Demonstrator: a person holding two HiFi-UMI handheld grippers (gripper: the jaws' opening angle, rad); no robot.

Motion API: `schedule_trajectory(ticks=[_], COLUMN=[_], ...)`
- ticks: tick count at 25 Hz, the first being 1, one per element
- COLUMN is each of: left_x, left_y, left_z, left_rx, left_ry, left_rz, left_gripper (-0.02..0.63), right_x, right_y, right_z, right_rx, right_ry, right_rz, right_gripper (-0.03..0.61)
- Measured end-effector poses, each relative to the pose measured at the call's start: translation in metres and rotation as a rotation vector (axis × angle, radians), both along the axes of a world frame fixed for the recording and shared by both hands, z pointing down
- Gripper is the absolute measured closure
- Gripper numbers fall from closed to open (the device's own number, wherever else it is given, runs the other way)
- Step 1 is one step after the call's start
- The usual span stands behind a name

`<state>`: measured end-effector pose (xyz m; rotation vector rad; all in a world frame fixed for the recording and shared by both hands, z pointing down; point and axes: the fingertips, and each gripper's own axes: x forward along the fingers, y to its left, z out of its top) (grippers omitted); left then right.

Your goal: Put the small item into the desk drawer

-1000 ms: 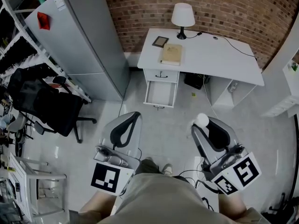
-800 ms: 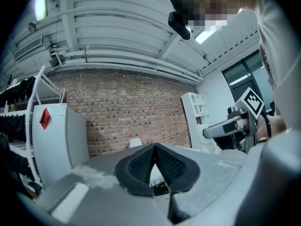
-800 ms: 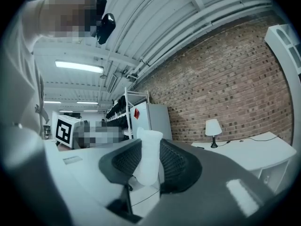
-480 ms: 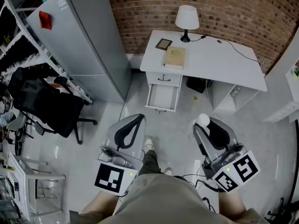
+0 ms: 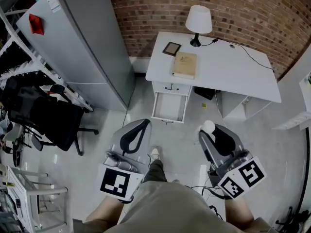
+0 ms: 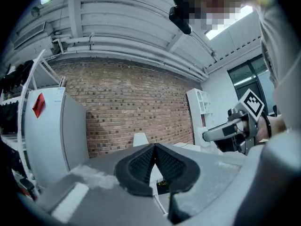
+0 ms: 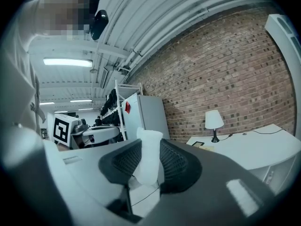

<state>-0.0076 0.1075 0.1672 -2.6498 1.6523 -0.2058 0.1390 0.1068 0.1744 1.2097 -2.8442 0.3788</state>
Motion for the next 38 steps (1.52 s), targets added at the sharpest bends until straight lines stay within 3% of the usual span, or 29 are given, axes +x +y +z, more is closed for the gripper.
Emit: schedule_trajectory(ticks=[13, 18, 26, 38], left_x=[-0.056, -0.078, -0.096, -0.090], left_y=[-0.154, -0.200, -0.233, -0.267], left_z=[0.027, 0.042, 0.056, 0.113], left_rx=[-0.067, -0.103, -0.125, -0.241], left_ry=[-0.008, 0.002, -0.002, -0.021], left_rz=[0.090, 0.115, 0.135, 0.087], left_gripper=[0.611, 0.611, 0.611, 0.611], right_x=[-0.064, -0.085, -0.089, -0.085], right_y=[-0.148, -0.188, -0.228, -0.277], right_z=[0.033, 0.052, 0.071, 0.146], right_rx=[-0.109, -0.216, -0.245, -0.386], right_ry=[0.010, -0.071, -0.041, -0.027], right_rz=[0.081, 0.094, 0.174, 0.151], right_gripper=[0.453, 0.453, 0.453, 0.453])
